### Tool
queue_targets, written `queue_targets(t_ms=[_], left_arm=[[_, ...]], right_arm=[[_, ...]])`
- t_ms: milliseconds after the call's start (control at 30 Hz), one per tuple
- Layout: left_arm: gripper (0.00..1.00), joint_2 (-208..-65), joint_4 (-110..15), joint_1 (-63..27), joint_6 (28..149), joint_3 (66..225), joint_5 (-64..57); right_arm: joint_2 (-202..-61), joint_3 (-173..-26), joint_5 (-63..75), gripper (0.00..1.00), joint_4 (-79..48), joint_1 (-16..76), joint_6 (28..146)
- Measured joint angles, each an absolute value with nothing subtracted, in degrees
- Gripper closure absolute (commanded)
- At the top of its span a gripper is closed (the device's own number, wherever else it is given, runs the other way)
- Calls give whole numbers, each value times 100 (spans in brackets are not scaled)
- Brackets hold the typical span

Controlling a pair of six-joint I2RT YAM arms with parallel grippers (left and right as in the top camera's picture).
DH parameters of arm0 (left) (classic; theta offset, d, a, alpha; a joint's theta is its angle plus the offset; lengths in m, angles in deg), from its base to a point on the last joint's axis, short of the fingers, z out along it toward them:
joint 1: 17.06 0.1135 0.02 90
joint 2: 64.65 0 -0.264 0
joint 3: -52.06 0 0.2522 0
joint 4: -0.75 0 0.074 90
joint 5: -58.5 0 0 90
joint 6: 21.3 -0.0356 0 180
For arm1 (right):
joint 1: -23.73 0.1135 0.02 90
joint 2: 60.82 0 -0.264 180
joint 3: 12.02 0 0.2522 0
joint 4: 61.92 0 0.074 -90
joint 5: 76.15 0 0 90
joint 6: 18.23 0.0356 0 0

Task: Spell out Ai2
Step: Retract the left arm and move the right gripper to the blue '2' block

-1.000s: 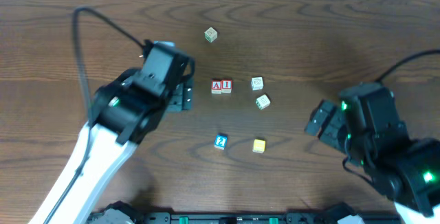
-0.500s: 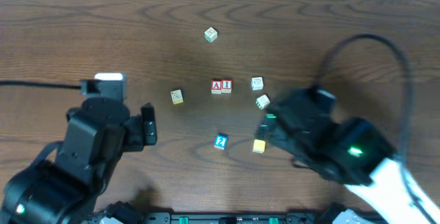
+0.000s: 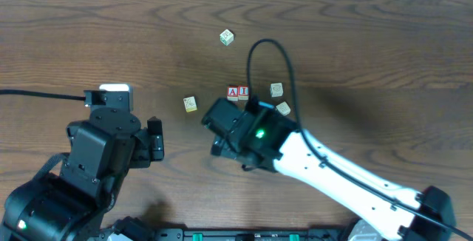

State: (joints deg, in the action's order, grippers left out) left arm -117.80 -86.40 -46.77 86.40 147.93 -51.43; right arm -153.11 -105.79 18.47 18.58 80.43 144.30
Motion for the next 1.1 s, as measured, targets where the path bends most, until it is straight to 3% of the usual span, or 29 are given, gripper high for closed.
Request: queue_targets(t_ms=[567,833,1100], left_arm=[[5,-11780,-8651,-4677,8640,14793,-5143],[5,-11780,-8651,-4677,8640,14793,-5162],[5,-11780,-8668,-4677,8596,14793,-5169]], right_arm=[[-15359,-10577,2075,1,1627,8387,14448],[-16227,-10577,2147,1,1264,8387,14069],[-16828,-10564,2367,9,1231,8387,14069]])
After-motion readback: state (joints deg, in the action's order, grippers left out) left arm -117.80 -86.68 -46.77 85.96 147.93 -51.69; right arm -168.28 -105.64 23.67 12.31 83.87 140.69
